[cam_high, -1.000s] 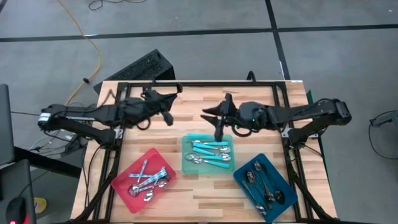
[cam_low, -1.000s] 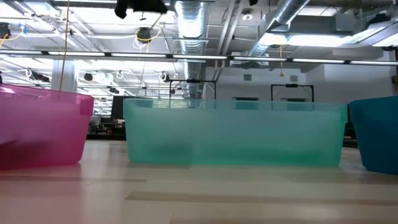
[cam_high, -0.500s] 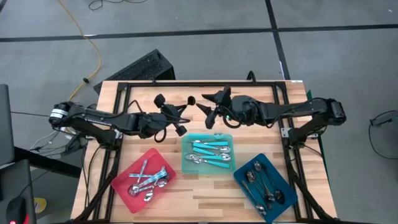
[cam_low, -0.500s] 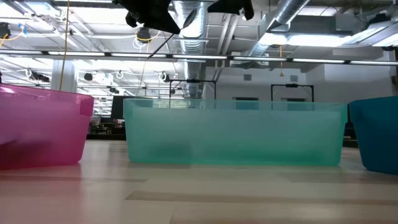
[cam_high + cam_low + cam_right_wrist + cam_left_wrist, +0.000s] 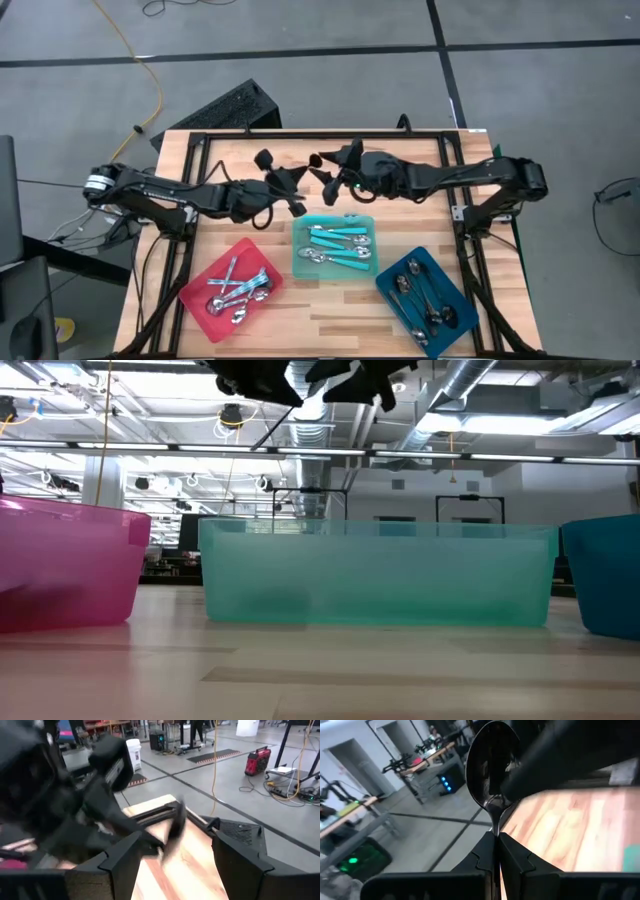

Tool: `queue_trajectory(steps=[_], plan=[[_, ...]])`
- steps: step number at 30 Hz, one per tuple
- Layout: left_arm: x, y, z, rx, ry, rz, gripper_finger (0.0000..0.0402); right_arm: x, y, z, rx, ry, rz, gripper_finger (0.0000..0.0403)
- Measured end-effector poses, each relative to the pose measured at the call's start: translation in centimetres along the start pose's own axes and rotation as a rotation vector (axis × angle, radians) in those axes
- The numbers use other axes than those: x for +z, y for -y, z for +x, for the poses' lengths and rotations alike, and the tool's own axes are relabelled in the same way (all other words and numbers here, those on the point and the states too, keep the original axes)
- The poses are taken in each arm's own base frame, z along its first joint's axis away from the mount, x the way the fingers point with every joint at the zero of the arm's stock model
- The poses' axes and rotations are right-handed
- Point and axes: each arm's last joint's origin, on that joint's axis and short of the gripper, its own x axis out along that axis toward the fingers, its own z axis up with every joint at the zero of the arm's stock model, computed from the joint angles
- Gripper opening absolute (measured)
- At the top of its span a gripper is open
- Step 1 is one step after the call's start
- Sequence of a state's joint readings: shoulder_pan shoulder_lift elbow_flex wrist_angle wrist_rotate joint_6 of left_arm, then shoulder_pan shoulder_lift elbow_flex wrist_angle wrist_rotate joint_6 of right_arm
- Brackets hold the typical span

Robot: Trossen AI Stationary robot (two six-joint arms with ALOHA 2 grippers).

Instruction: Sort silverware by color (type)

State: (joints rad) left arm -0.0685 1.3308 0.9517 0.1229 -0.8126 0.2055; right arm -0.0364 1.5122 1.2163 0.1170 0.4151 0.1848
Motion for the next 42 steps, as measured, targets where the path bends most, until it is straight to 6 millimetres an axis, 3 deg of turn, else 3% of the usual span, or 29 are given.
queue_trajectory(steps=[10, 14, 18, 25, 34, 38, 42], plan=[[0.0, -0.1, 0.0, 0.006, -0.011, 0.013, 0.0, 0.0, 0.1, 0.5, -0.018, 0.026, 0.013, 0.0258], [-0.1, -0.1, 0.0, 0.006, -0.014, 0.023, 0.0, 0.3, 0.1, 0.4, -0.032, 0.046, 0.021, 0.0235], [-0.1, -0.1, 0.0, 0.005, -0.012, 0.028, 0.0, 0.2, 0.3, 0.5, -0.039, 0.043, 0.044, 0.0179], [0.0, -0.1, 0.0, -0.012, -0.007, 0.019, 0.0, 0.2, 0.3, 0.5, -0.036, 0.039, 0.052, 0.0027], [-0.1, 0.0, 0.0, -0.047, -0.008, 0.034, 0.0016, -0.1, 0.0, 0.2, -0.064, 0.023, 0.07, 0.0023], [-0.2, 0.1, -0.6, -0.078, -0.027, 0.031, 0.0054, -0.2, 0.0, -1.4, -0.155, -0.047, 0.045, 0.0023], [-0.3, -0.4, -1.6, -0.094, -0.059, -0.029, 0.0096, 0.3, 0.4, -4.3, -0.2, -0.126, 0.055, 0.0023]])
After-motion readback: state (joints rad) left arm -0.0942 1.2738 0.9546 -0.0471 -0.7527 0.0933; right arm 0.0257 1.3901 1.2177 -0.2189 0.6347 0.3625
